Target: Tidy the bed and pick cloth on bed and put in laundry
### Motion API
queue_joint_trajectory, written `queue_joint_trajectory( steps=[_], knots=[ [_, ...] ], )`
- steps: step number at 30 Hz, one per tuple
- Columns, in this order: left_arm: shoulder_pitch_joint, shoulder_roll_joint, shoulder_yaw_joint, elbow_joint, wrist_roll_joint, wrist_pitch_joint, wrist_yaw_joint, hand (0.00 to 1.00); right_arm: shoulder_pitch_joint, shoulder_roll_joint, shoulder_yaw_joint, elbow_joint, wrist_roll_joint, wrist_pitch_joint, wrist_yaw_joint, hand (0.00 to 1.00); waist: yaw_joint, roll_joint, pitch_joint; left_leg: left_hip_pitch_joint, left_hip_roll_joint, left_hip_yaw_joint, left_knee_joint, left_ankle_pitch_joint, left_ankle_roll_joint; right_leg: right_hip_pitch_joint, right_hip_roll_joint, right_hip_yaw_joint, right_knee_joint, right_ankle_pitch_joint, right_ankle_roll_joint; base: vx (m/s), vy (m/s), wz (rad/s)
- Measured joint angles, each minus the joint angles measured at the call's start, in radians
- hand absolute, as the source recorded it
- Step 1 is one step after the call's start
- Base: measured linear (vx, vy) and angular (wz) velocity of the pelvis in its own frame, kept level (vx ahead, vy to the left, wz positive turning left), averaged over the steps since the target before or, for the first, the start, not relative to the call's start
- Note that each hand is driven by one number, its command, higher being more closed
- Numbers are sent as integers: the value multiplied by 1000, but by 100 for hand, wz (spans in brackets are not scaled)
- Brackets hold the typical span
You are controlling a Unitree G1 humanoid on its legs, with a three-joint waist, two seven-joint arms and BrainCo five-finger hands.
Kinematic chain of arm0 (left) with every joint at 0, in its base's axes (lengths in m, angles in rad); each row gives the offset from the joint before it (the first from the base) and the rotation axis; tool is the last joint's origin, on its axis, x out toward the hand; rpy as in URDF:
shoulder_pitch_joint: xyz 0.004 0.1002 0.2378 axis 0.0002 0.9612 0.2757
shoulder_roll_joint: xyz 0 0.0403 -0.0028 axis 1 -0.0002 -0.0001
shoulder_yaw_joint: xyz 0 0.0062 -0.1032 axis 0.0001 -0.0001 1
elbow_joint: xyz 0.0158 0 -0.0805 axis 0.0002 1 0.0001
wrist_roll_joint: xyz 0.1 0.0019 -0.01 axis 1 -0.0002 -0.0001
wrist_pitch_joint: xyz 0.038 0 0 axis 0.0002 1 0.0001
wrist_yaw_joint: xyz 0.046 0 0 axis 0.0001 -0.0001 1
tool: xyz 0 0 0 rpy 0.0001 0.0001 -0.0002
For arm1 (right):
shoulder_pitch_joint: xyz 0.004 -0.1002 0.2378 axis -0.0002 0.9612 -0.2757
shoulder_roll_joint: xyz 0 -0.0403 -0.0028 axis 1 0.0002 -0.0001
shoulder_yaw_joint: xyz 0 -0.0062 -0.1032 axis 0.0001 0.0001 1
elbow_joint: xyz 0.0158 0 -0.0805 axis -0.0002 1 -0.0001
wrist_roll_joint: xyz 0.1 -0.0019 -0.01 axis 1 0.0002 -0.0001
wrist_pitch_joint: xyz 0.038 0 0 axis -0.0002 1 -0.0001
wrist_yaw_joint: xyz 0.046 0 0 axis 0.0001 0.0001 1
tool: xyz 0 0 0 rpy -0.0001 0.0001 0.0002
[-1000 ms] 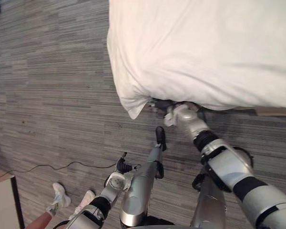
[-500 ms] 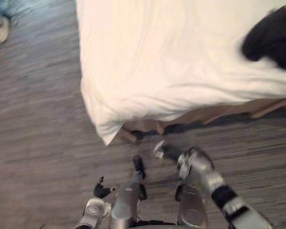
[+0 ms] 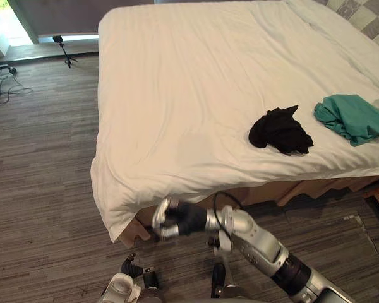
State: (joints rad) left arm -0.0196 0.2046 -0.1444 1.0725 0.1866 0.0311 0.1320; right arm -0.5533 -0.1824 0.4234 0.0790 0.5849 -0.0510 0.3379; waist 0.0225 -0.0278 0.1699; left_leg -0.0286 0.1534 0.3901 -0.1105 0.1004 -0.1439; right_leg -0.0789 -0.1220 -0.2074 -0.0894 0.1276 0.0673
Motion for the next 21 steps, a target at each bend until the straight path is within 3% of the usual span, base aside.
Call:
queue_joint_trajectory(
  steps=[1, 4, 6, 10, 15, 17, 21],
  knots=[
    [-7, 0, 0, -2, -9, 0, 1, 0, -37, 8, -22, 30, -6, 0, -12, 100, 2, 4, 15, -9, -1, -1, 0, 7, 0, -9, -1, 0, 0, 6, -4, -108, -6, 8],
    [-65, -6, -2, -47, -84, 0, 17, 0, -238, -7, -141, 152, -54, -37, -77, 100, 9, 51, 178, -86, -6, -32, 0, 36, 14, -79, -6, -13, 20, 20, -7, -195, -9, 21],
    [-85, -5, -16, -63, -104, 3, 23, 0, -296, -38, -173, 202, -67, -57, -105, 100, 10, 77, 228, -138, -7, -59, 0, 60, 16, -114, -6, -43, 20, 30, -4, -183, -14, 38],
    [-125, -6, -106, -65, -135, 3, 27, 0, -408, -137, -227, 396, -60, -78, -174, 100, 36, 134, 261, -238, -7, -104, 0, 90, 16, -202, -6, -69, 46, 35, -7, -106, -13, 29],
    [-145, -28, -198, -84, -170, -28, 32, 0, -481, -258, -264, 648, -23, -104, -186, 100, 58, 235, 300, -276, -36, -120, 6, 110, 30, -256, -35, -60, 86, 35, -8, -20, 13, 5],
    [-145, -28, -198, -83, -169, -41, 32, 0, -480, -271, -264, 661, -16, -134, -161, 100, 57, 247, 300, -284, -42, -106, 6, 110, 31, -272, -42, -44, 84, 39, -3, 39, 4, -15],
    [-142, -28, -192, -86, -161, -69, 32, 0, -430, -266, -302, 687, -15, -141, -141, 100, 44, 247, 300, -243, -43, -83, 6, 105, 34, -244, -43, -24, 83, 35, 2, 46, -18, -12]
  ],
)
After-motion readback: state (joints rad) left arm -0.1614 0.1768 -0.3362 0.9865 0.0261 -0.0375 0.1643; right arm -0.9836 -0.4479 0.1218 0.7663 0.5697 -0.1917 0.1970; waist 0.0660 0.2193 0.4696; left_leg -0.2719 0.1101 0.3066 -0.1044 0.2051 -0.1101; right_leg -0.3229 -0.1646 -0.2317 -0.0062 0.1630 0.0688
